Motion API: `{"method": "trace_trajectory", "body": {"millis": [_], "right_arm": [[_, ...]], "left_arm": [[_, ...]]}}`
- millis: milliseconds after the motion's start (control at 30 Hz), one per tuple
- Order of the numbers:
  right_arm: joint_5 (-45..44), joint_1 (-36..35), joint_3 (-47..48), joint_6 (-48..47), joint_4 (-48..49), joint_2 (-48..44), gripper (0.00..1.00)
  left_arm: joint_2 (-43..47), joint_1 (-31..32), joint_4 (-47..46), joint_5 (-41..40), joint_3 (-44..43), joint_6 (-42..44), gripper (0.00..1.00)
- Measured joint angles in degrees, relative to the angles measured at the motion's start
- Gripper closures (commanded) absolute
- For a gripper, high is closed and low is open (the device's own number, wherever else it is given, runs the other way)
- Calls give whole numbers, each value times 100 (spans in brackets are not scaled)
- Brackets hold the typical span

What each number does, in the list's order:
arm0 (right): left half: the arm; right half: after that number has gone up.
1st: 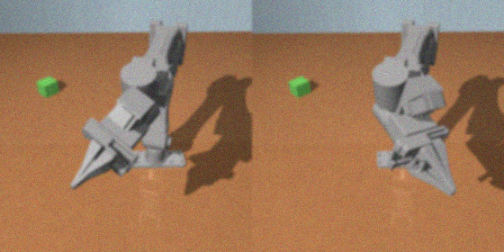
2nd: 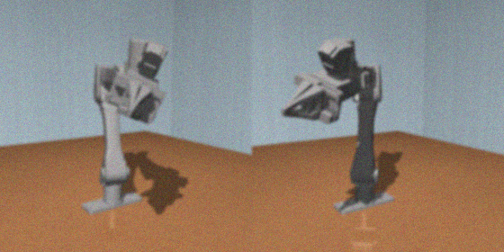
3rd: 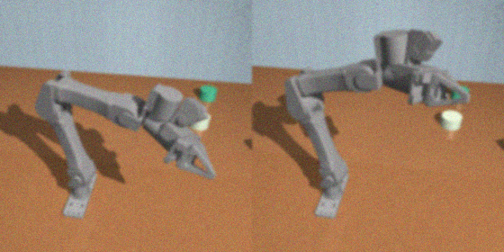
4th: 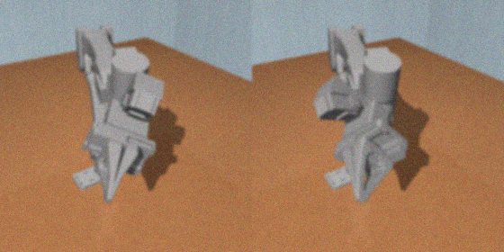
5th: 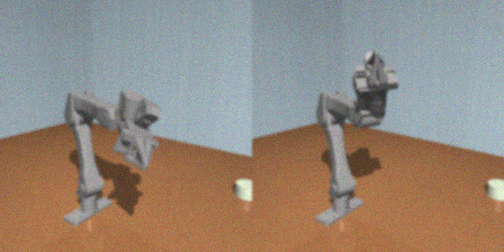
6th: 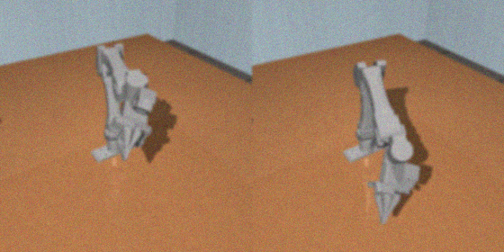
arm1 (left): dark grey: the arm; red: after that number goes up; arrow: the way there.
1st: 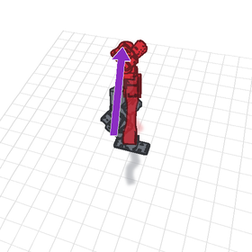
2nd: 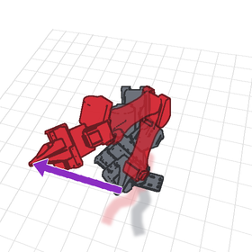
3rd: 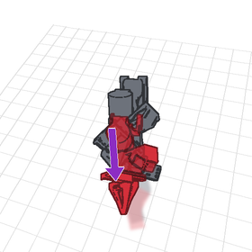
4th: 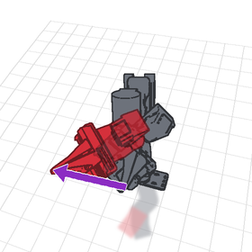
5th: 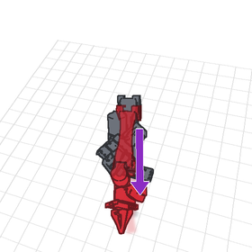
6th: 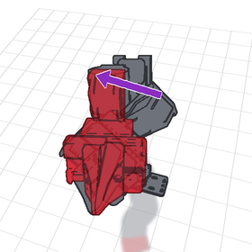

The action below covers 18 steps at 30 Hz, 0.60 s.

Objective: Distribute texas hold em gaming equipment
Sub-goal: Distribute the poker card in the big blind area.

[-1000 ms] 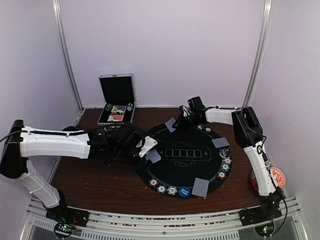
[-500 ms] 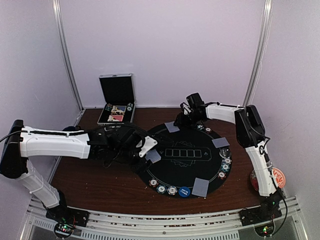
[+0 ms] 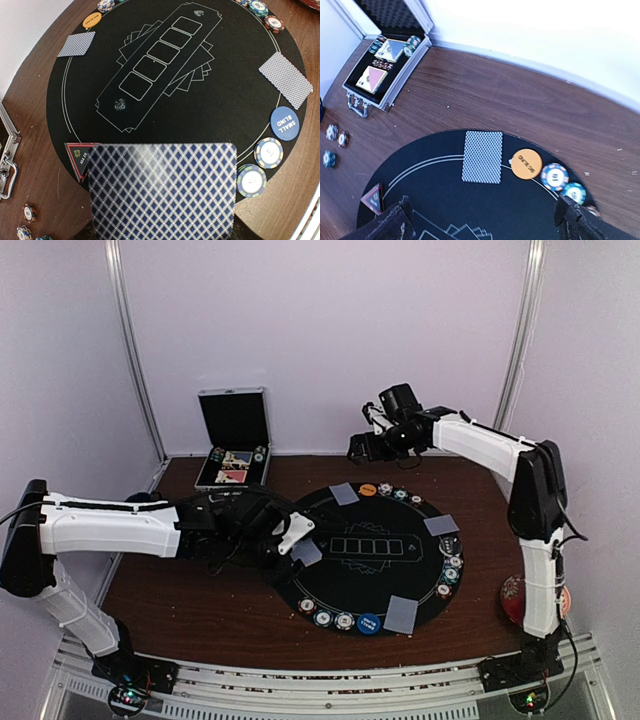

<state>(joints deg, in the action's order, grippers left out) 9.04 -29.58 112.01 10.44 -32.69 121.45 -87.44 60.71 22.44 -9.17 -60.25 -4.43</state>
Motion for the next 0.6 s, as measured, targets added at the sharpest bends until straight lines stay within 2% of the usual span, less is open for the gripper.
{"method": "trace_trajectory", "body": {"millis": [200,300,367,500,600], "right_arm": [[-955,-422,-1019,-706,114,-1185,0],[-887,-498,-1569,-944,236,-1550,0],[-433,-422,-1908,-1027,337,-1696,0],[1029,-295,-2750,-1080,599,-2063,0],[1950,-479,-3152,-1121,885,-2347,0]], "left_arm": [[0,0,-4,-4,0,0,37],[2,0,-7,-9,0,2,37],[11,0,-9,-22,0,2,37],[68,0,-17,-79,2,4,37],[125,0,-28,-111,2,4,37]]}}
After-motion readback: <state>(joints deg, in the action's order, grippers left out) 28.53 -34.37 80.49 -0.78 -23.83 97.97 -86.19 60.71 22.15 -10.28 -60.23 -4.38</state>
